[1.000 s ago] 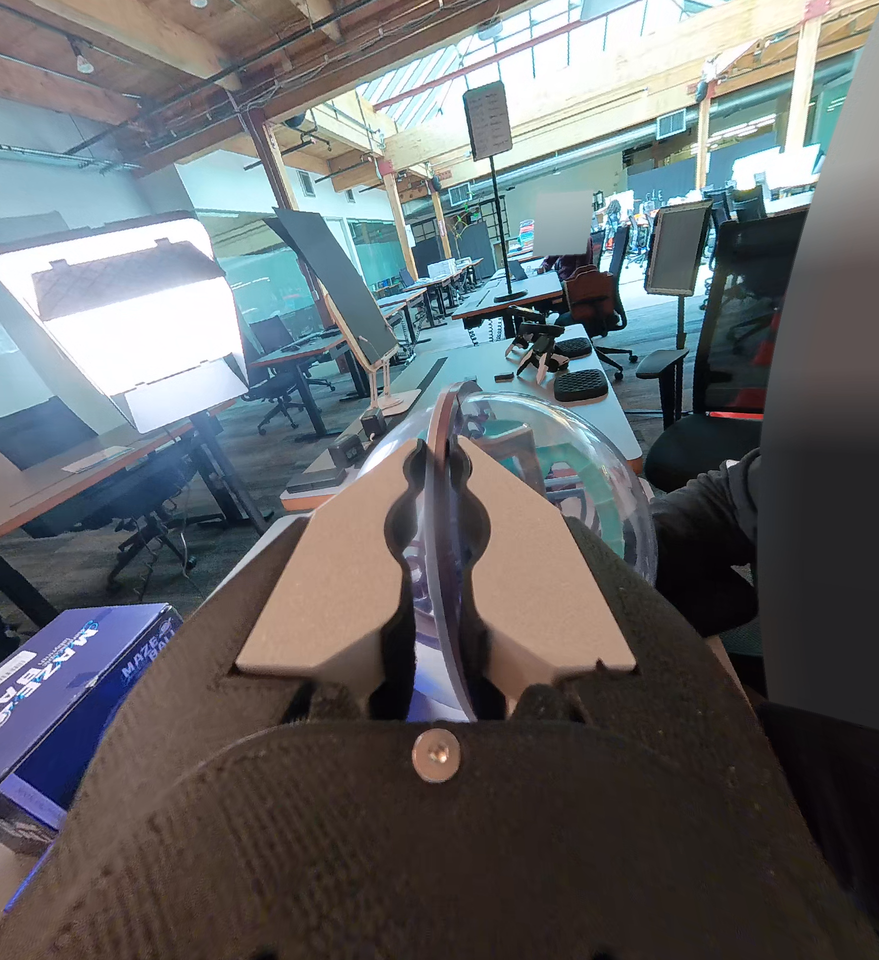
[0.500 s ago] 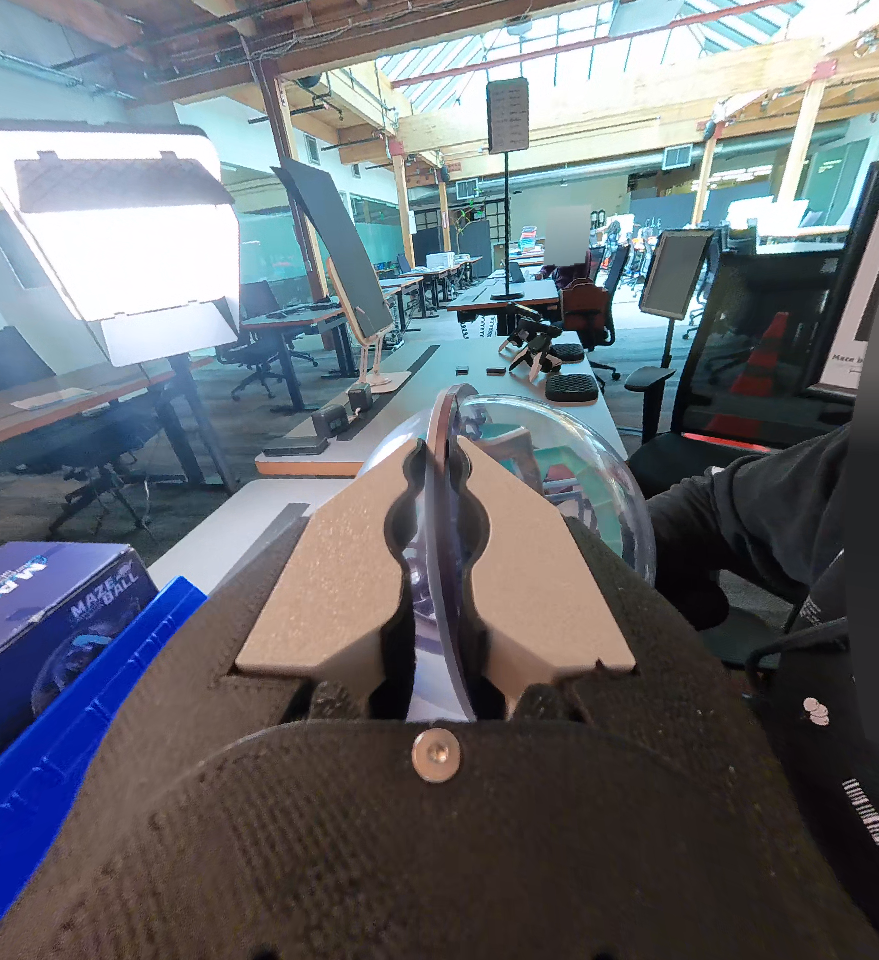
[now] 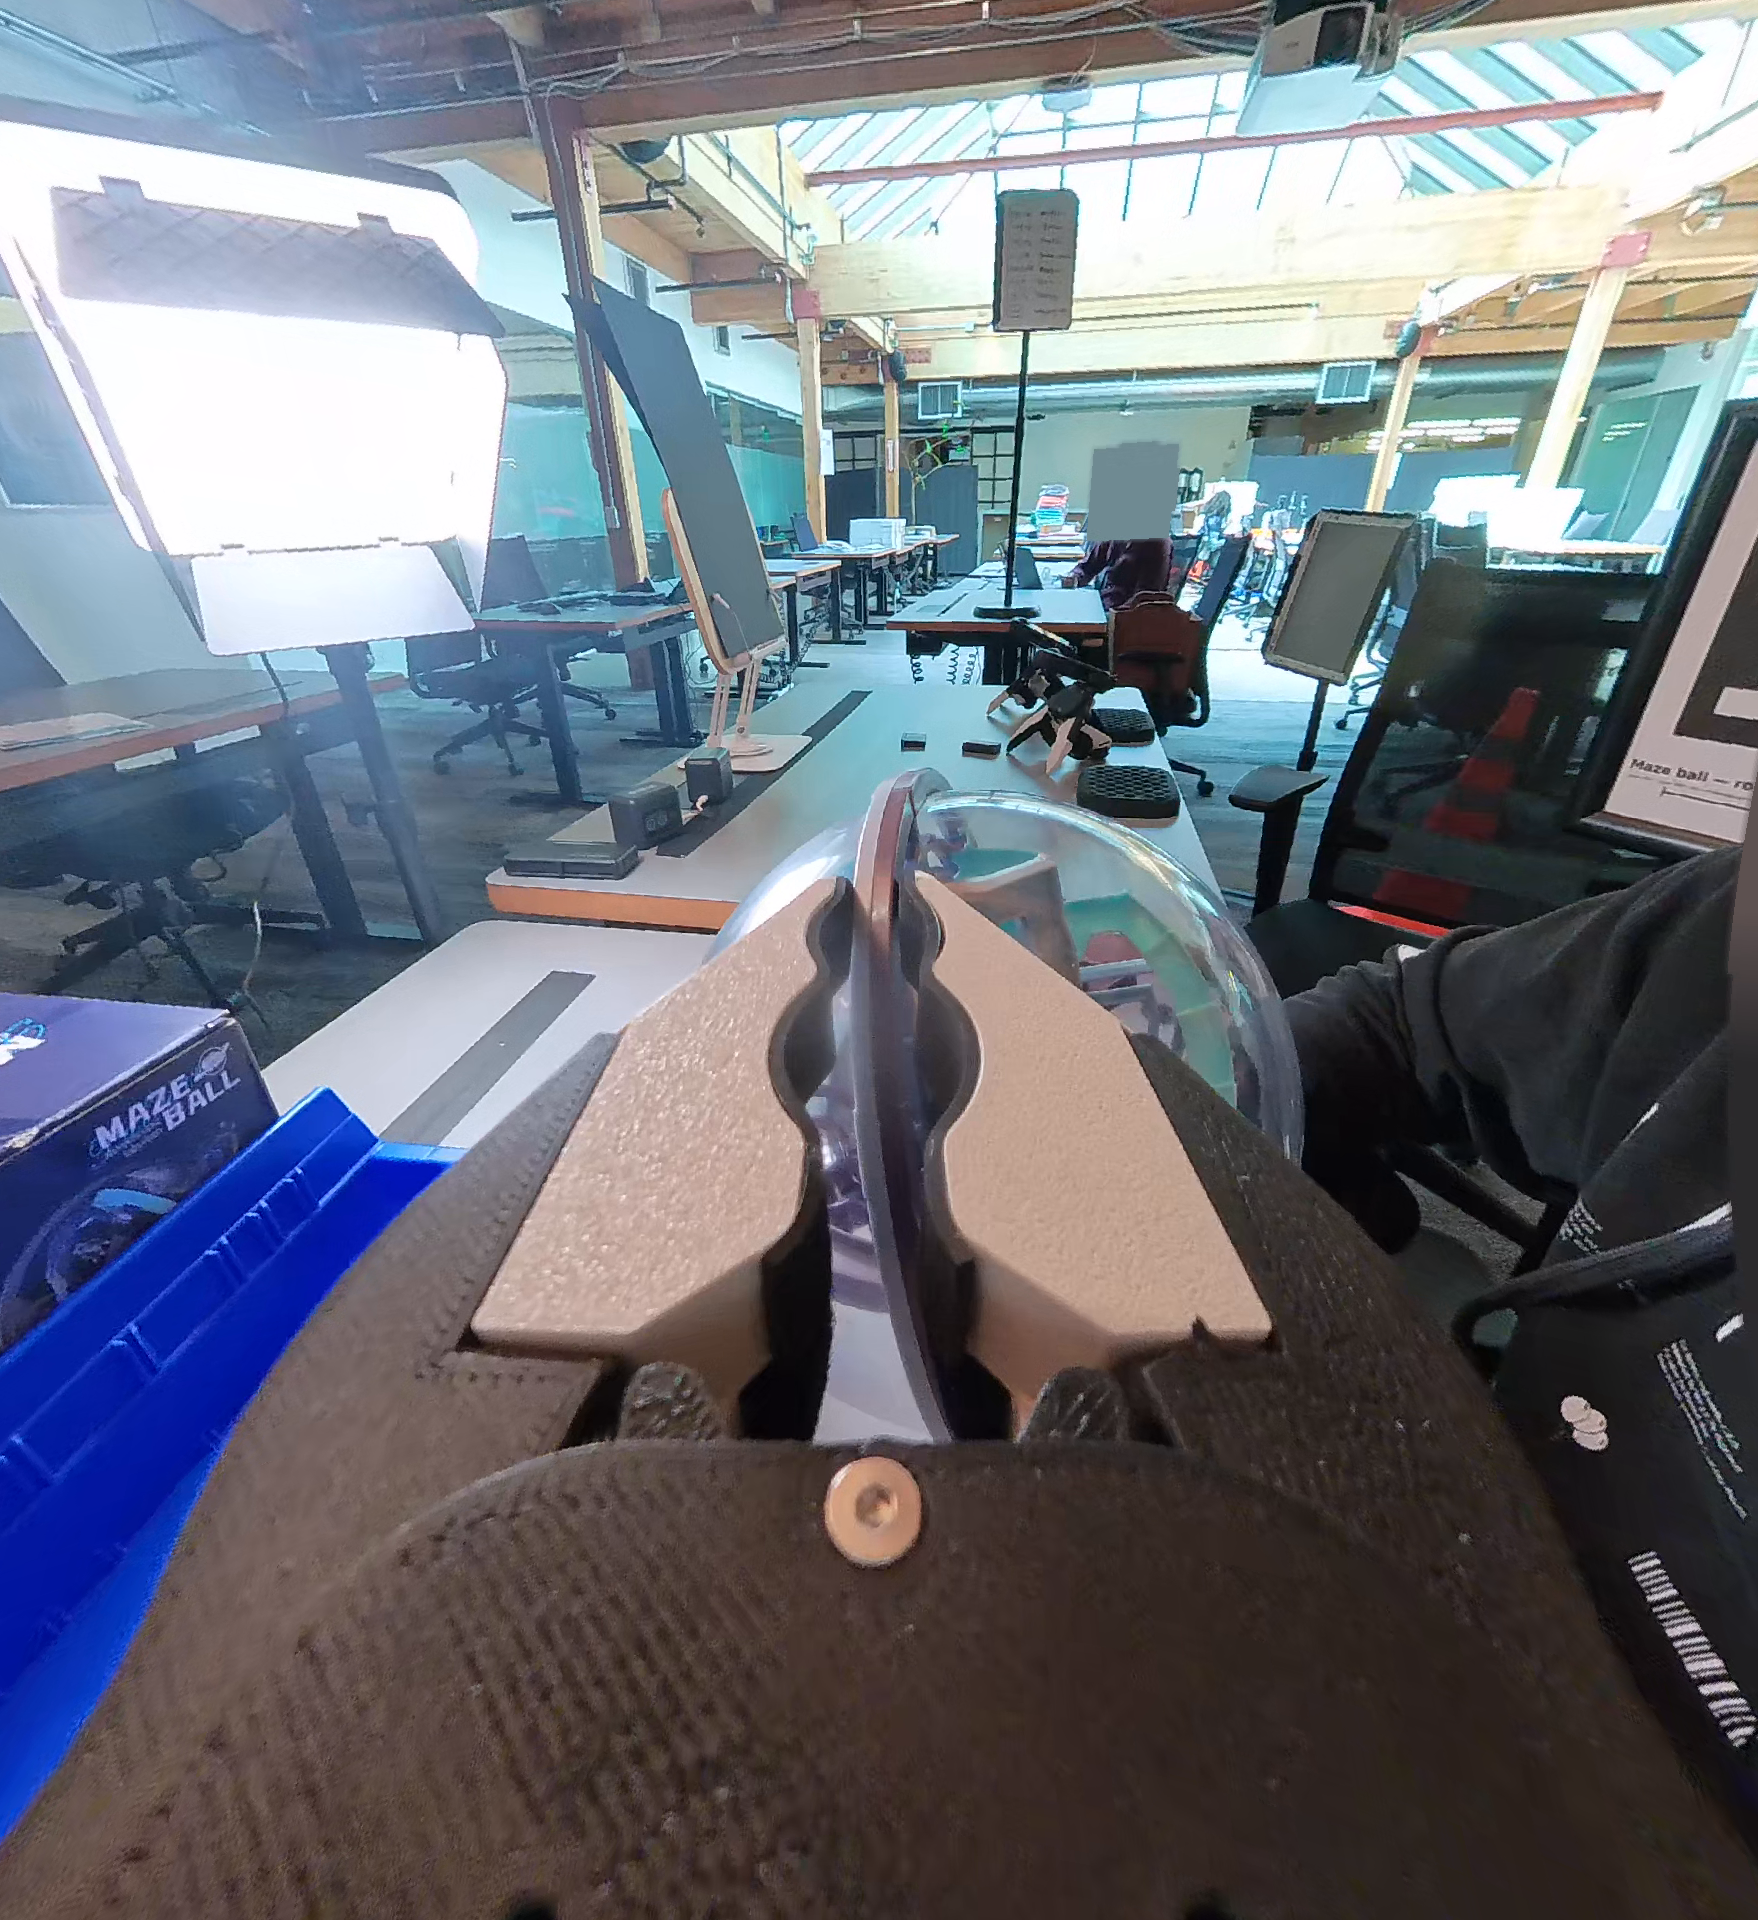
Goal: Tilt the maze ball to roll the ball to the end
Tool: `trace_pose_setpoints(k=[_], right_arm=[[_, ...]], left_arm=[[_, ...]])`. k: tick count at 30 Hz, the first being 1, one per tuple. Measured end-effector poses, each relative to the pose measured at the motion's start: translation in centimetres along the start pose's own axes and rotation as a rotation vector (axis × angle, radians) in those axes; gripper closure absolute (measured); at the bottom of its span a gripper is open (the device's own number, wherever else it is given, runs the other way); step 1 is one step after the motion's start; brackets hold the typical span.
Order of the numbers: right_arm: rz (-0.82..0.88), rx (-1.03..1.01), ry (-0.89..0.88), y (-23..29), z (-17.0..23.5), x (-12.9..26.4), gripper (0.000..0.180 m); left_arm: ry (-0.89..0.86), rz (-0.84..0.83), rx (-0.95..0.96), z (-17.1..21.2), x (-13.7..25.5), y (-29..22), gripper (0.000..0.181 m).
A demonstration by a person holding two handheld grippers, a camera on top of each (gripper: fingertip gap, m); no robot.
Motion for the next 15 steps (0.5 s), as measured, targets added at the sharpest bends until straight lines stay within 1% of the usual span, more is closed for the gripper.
trace_pose_setpoints(k=[5, 15], right_arm=[[0.001, 0.003, -0.003, 0.05, -0.16, -0.07, 0.173], [-0.011, -0.032, 0.003, 0.19, 0.39, -0.31, 0.173]], left_arm=[[0.007, -0.012, -0.022, -0.3, 0.09, -0.13, 0.173], [0.011, -0.012, 0.003, 0.36, 0.03, 0.27, 0.174]])
Point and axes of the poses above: each gripper's, where its closed fingertips meet, x back along the fingers, z out of its underside, y = z × x across the jaws, the point moved 3 cm from there along x, back along the fingers, and after that the axes turned 15 degrees about y, right-handed, at the moved point
